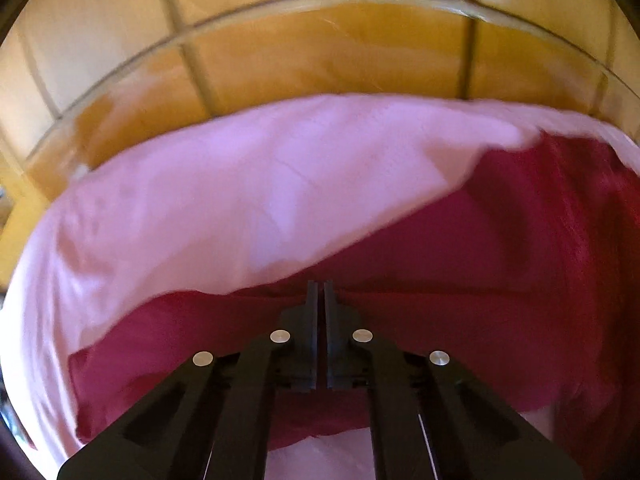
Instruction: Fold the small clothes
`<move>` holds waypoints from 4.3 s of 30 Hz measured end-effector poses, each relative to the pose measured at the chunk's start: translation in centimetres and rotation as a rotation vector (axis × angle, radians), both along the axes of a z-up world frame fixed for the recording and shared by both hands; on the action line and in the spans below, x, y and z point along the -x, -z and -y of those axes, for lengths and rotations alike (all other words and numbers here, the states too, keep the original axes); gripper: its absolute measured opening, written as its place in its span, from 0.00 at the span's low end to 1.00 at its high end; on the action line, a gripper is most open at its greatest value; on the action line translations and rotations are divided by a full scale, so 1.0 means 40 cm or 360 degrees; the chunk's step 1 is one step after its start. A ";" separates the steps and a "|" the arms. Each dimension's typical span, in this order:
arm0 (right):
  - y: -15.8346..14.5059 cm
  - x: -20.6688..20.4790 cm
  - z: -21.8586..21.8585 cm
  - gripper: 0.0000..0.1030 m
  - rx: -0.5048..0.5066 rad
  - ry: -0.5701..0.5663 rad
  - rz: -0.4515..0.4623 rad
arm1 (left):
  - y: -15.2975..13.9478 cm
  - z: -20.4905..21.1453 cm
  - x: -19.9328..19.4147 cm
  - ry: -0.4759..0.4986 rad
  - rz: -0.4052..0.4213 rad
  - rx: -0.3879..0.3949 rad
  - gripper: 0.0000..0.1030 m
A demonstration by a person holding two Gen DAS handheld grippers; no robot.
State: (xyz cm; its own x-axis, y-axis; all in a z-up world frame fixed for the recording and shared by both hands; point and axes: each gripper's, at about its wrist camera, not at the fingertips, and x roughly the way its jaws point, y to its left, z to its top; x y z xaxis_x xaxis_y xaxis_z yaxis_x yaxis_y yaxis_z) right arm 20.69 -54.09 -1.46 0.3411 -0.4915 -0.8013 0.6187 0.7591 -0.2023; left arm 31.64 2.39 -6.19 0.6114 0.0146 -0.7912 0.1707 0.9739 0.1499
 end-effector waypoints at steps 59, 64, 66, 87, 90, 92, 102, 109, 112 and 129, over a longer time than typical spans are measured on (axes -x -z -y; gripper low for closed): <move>0.057 0.573 -0.510 0.55 -0.0413 -0.0907 -0.0239 | 0.049 0.024 0.641 0.0696 -0.0559 0.0941 0.14; -0.013 0.489 -0.627 0.70 -0.0271 -0.1091 -0.0043 | 0.044 -0.018 0.665 0.0653 -0.0541 0.0916 0.16; -0.008 0.443 -0.691 0.70 -0.0347 -0.1185 0.0011 | 0.047 -0.042 0.656 0.0607 -0.0563 0.0948 0.24; 0.146 0.320 -0.976 0.86 -0.0666 -0.1446 -0.0003 | 0.013 -0.664 0.219 -0.0864 -0.0070 0.1118 0.55; 0.148 0.313 -0.985 0.89 -0.0658 -0.1436 -0.0010 | 0.050 -0.661 0.158 -0.0872 -0.0130 0.0981 0.43; 0.148 0.312 -0.987 0.90 -0.0647 -0.1434 -0.0015 | 0.065 -0.647 0.136 -0.0896 -0.0145 0.0858 0.05; 0.152 0.313 -0.975 0.92 -0.0665 -0.1434 0.0011 | -0.060 -0.755 0.154 -0.0924 0.0033 0.0667 0.03; 0.152 0.320 -0.953 0.92 -0.0701 -0.1427 0.0048 | -0.147 -0.693 0.147 -0.0815 0.0118 0.0740 0.03; 0.144 0.319 -0.946 0.91 -0.0729 -0.1418 0.0058 | -0.234 -0.596 0.176 -0.0600 0.0231 0.0862 0.03; 0.061 0.380 -0.655 0.86 -0.0760 -0.0954 0.0334 | -0.365 0.380 0.196 0.0613 0.0022 0.1101 0.04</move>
State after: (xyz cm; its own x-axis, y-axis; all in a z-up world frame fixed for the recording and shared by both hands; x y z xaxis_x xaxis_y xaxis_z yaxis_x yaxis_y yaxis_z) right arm 5.49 -27.87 -3.92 0.6062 0.2045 -0.7686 0.0663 0.9500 0.3050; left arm 23.81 -12.83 8.43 0.4833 -0.6926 -0.5355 0.5173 0.7194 -0.4635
